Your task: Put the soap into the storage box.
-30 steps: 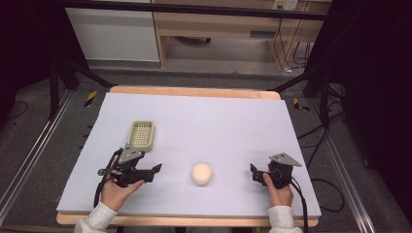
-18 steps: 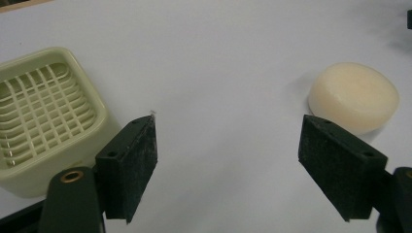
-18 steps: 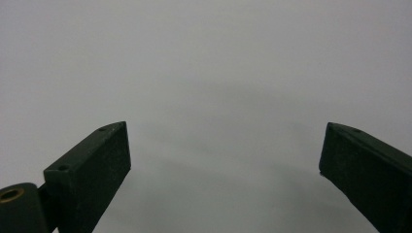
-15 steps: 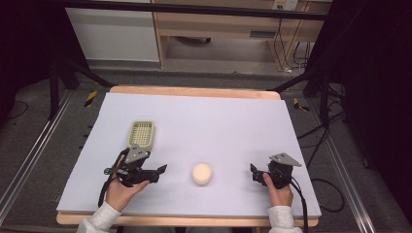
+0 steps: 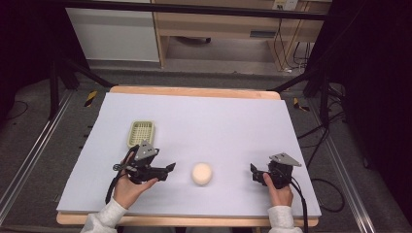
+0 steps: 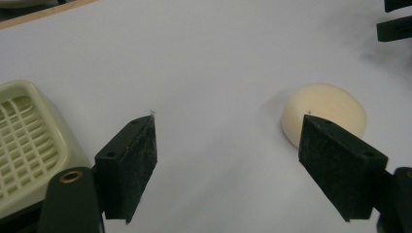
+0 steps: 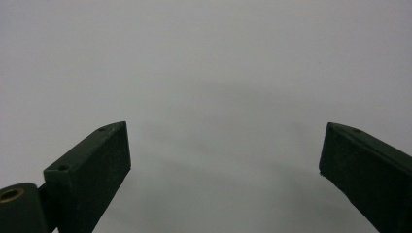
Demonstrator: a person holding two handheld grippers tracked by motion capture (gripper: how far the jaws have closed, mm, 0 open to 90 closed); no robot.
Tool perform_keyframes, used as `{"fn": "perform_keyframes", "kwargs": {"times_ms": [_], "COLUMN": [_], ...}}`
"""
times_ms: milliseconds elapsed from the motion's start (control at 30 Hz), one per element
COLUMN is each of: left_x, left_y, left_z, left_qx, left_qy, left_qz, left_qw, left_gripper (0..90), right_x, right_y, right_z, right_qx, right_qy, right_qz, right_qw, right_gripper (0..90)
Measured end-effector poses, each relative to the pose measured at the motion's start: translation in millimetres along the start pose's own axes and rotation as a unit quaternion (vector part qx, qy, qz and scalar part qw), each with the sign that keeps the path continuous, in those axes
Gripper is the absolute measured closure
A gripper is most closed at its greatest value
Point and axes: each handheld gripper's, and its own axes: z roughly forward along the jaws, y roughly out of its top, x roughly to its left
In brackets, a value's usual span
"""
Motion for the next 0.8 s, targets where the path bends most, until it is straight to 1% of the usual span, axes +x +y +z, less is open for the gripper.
{"fn": "perform_keyframes", "kwargs": {"times_ms": [167, 267, 333, 367, 467, 567, 800], "left_x": [-5.8, -8.9, -11.0, -14.3, -17.3, -22.6, -30.1], "left_y": [3.6, 7.3, 10.0, 12.7, 14.6, 17.0, 21.9], "left_z": [4.0, 6.0, 7.3, 8.9, 11.1, 16.4, 22.9], "left_qx": [0.004, 0.002, 0.002, 0.002, 0.004, 0.012, 0.018], "left_qy": [-0.007, -0.012, -0.014, -0.017, -0.020, -0.025, -0.031], "left_qz": [0.004, 0.006, 0.009, 0.012, 0.015, 0.019, 0.025], "left_qw": [1.0000, 0.9999, 0.9999, 0.9998, 0.9997, 0.9994, 0.9991], "left_gripper": [21.0, 20.9, 20.9, 20.9, 20.9, 20.8, 20.4], "right_x": [-0.1, -0.1, -0.1, -0.2, -0.2, -0.3, -0.3], "right_y": [-0.1, -0.1, -0.1, -0.1, -0.1, 0.0, 0.0], "right_z": [0.0, -0.1, -0.1, -0.1, -0.1, 0.1, 0.1], "right_qx": [-0.001, -0.001, -0.001, -0.001, -0.001, 0.000, 0.001], "right_qy": [0.000, 0.000, 0.001, 0.000, 0.001, 0.001, 0.002], "right_qz": [0.001, 0.001, 0.001, 0.001, 0.001, 0.002, 0.003], "right_qw": [1.0000, 1.0000, 1.0000, 1.0000, 1.0000, 1.0000, 1.0000], "right_gripper": [4.9, 4.8, 4.8, 4.8, 4.9, 4.9, 4.9]}}
